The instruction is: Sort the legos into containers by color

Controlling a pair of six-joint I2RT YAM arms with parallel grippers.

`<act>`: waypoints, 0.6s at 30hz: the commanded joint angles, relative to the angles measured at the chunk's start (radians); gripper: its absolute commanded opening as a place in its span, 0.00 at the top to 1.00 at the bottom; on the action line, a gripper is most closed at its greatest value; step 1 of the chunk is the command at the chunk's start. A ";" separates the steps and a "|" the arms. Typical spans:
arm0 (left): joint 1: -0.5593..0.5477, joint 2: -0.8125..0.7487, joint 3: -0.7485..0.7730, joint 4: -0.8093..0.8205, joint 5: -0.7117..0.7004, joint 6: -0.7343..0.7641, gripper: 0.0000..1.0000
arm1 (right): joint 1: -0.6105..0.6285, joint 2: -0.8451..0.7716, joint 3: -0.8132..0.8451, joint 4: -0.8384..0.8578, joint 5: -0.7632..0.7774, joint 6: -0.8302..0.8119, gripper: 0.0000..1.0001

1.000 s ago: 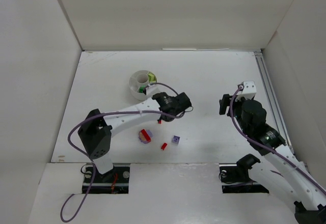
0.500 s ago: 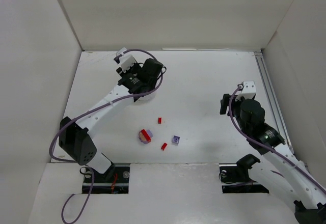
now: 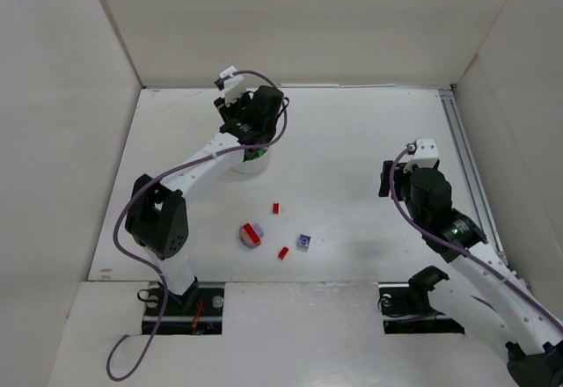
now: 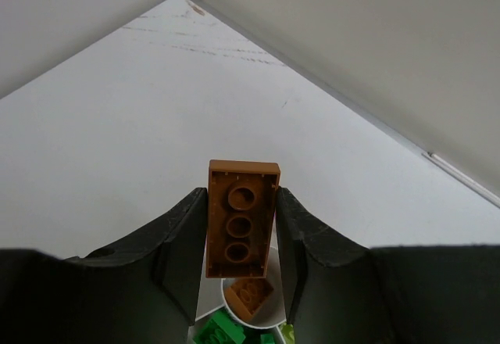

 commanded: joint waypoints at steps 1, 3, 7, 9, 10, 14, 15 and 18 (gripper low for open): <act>0.003 -0.002 0.032 0.015 0.024 -0.039 0.68 | -0.010 -0.003 0.007 0.022 0.023 -0.001 0.21; 0.003 0.007 0.006 0.015 0.024 -0.048 0.68 | -0.010 -0.003 0.007 0.022 0.023 -0.001 0.21; 0.003 0.018 -0.031 0.091 0.070 -0.038 0.68 | -0.010 0.006 0.007 0.022 0.023 -0.001 0.21; 0.003 0.030 -0.031 0.114 0.070 -0.038 0.68 | -0.010 0.006 0.007 0.022 0.023 -0.001 0.21; 0.003 0.049 -0.031 0.114 0.070 -0.047 0.68 | -0.010 0.006 0.007 0.022 0.023 -0.001 0.21; 0.003 0.098 -0.022 0.101 0.050 -0.085 0.68 | -0.010 0.006 0.007 0.022 0.023 -0.001 0.21; 0.003 0.113 -0.022 0.101 0.037 -0.085 0.68 | -0.010 0.006 0.007 0.022 0.023 -0.001 0.21; 0.003 0.125 -0.013 0.079 0.014 -0.116 0.68 | -0.010 0.006 0.007 0.022 0.023 -0.001 0.21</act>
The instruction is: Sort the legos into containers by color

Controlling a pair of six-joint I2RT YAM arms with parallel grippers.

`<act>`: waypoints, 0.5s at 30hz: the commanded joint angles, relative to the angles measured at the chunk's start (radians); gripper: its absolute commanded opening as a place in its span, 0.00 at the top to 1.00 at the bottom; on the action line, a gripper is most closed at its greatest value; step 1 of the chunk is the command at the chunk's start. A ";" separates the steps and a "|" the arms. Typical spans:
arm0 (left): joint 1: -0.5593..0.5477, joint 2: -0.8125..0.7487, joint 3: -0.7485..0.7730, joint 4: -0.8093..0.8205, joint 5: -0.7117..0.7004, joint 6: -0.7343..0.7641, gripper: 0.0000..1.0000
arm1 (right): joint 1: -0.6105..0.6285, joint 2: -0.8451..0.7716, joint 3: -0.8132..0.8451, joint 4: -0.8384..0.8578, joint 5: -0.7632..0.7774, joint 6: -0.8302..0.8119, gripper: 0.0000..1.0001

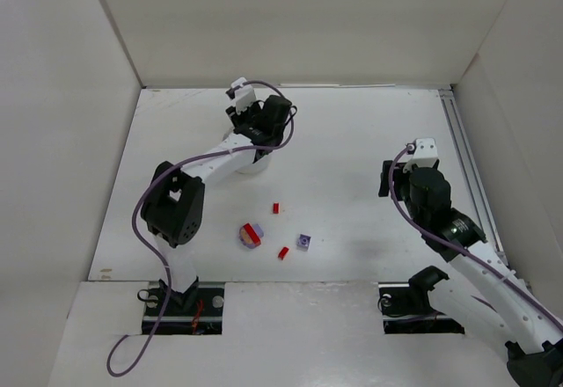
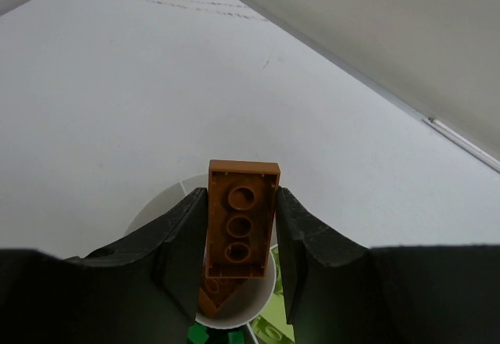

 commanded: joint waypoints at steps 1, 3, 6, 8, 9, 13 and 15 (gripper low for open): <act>0.003 0.007 0.009 0.001 -0.048 -0.052 0.68 | -0.005 -0.004 0.007 0.021 0.020 -0.001 0.21; 0.003 0.016 0.009 -0.008 -0.048 -0.061 0.68 | -0.005 -0.004 0.007 0.021 0.020 -0.001 0.21; 0.003 0.029 0.009 -0.018 -0.048 -0.070 0.69 | -0.005 -0.004 0.007 0.021 0.020 -0.001 0.21; 0.003 0.029 0.009 -0.031 -0.048 -0.104 0.69 | -0.005 0.005 0.007 0.021 0.020 -0.001 0.21; 0.012 0.038 0.009 -0.031 -0.059 -0.104 0.69 | -0.005 0.005 0.007 0.021 0.020 -0.001 0.21; 0.012 0.038 0.009 -0.052 -0.059 -0.130 0.69 | -0.014 0.005 0.007 0.021 0.020 -0.001 0.21; 0.012 0.038 0.000 -0.072 -0.059 -0.148 0.69 | -0.014 0.005 0.007 0.021 0.020 -0.001 0.21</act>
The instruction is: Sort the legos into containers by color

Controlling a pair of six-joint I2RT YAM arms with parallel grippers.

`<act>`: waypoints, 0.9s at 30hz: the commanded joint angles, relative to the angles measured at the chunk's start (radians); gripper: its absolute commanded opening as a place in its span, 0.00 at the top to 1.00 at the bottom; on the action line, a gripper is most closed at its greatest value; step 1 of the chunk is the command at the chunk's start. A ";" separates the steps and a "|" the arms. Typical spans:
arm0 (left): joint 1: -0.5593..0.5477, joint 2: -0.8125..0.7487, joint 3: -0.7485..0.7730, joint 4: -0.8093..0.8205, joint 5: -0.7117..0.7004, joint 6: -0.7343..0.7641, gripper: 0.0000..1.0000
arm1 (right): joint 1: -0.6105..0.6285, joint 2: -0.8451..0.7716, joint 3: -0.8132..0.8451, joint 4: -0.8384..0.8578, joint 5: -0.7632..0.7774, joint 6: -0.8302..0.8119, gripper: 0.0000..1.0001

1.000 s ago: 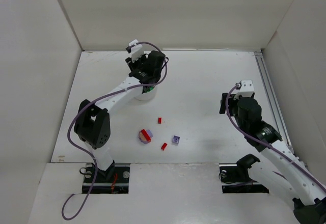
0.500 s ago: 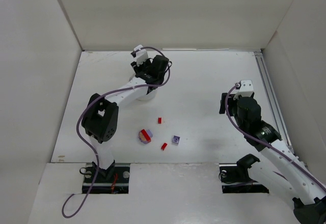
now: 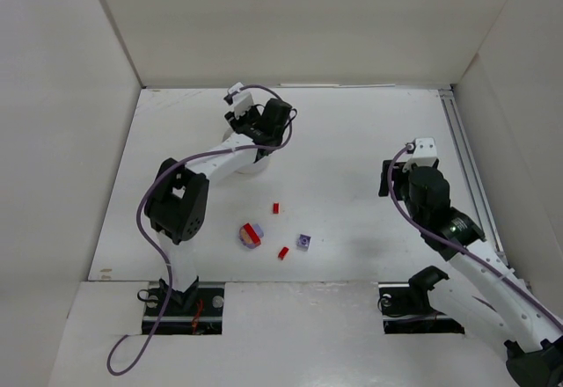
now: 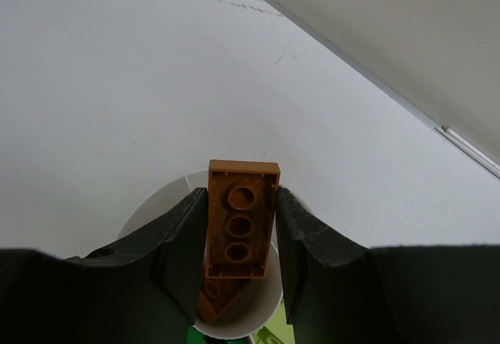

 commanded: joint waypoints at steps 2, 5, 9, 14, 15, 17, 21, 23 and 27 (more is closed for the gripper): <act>0.006 -0.008 -0.009 -0.035 -0.034 -0.070 0.69 | -0.011 -0.006 0.007 0.021 0.019 -0.001 0.21; 0.006 -0.008 -0.036 -0.035 -0.024 -0.082 0.69 | -0.011 -0.006 0.007 0.021 0.019 -0.001 0.21; -0.003 -0.019 -0.045 -0.035 -0.013 -0.094 0.65 | -0.011 0.013 0.007 0.031 0.019 -0.001 0.21; -0.012 -0.050 -0.065 -0.035 0.013 -0.105 0.41 | -0.011 0.022 0.007 0.031 0.019 -0.001 0.21; -0.012 -0.050 -0.065 -0.035 0.027 -0.105 0.38 | -0.011 0.022 0.007 0.031 0.019 -0.001 0.21; -0.012 -0.082 -0.074 -0.035 0.036 -0.114 0.35 | -0.011 0.022 0.007 0.031 0.019 -0.001 0.21; -0.021 -0.142 -0.095 0.003 0.070 -0.082 0.35 | -0.011 0.013 0.007 0.031 0.019 -0.001 0.21; -0.021 -0.190 -0.105 0.003 0.097 -0.058 0.35 | -0.011 0.013 0.007 0.031 0.019 -0.001 0.21; -0.021 -0.322 -0.160 0.013 0.218 -0.032 0.24 | -0.011 0.013 0.007 0.052 -0.025 -0.038 0.20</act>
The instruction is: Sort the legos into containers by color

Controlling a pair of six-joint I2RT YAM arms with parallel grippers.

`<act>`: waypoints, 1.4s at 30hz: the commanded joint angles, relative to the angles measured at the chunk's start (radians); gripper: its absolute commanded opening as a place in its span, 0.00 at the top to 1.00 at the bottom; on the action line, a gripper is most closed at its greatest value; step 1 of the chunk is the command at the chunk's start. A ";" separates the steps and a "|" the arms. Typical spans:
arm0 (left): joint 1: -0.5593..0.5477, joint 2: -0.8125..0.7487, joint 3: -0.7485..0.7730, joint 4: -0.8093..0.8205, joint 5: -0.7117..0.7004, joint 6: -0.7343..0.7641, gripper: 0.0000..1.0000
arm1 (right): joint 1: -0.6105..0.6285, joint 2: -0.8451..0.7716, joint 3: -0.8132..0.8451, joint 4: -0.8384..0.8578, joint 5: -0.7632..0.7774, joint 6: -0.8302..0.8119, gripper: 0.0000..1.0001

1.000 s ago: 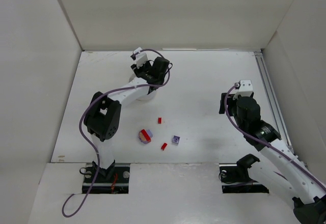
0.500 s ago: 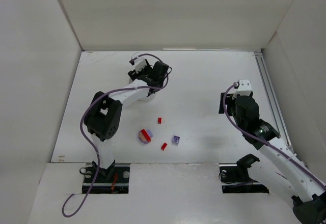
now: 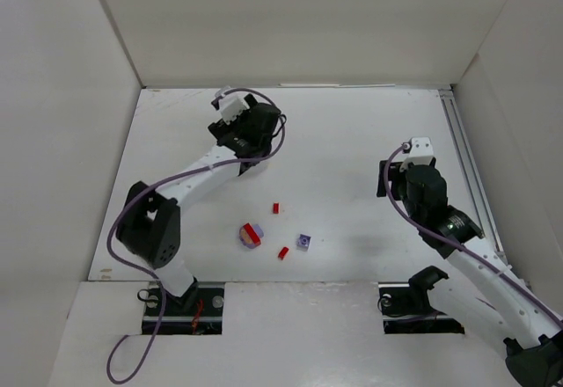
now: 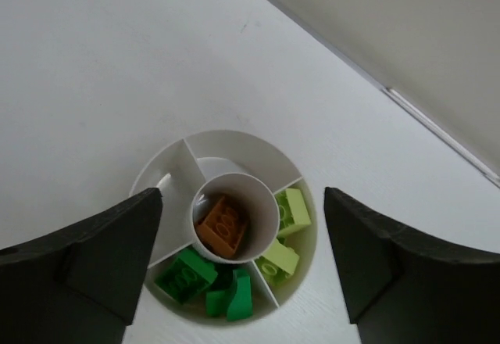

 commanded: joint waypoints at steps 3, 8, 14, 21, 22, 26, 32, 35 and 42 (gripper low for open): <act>0.004 -0.275 -0.065 0.021 0.217 0.093 0.00 | -0.007 0.016 0.007 0.071 -0.078 -0.055 0.13; 0.028 -0.473 -0.146 -0.074 0.547 0.094 0.00 | -0.007 0.120 0.018 0.090 -0.245 -0.124 0.02; 0.028 -0.741 -0.341 -0.268 0.601 -0.023 0.00 | 0.149 0.326 0.087 0.090 -0.245 -0.155 0.00; 0.028 -0.997 -0.542 -0.494 0.616 -0.213 0.00 | 0.413 0.589 0.208 0.184 -0.227 -0.057 0.00; 0.028 -1.020 -0.569 -0.534 0.616 -0.238 0.00 | 0.433 0.625 0.229 0.184 -0.215 -0.042 0.00; 0.028 -1.106 -0.580 -0.604 0.626 -0.299 0.00 | 0.496 0.787 0.334 0.194 -0.181 0.027 0.06; 0.028 -1.108 -0.514 -0.718 0.595 -0.354 0.00 | 0.530 0.965 0.452 0.194 -0.130 0.154 0.19; 0.028 -1.088 -0.491 -0.756 0.584 -0.354 0.00 | 0.530 1.040 0.504 0.194 -0.116 0.188 0.27; 0.028 -1.103 -0.511 -0.747 0.607 -0.354 0.00 | 0.560 1.127 0.547 0.194 -0.093 0.224 0.29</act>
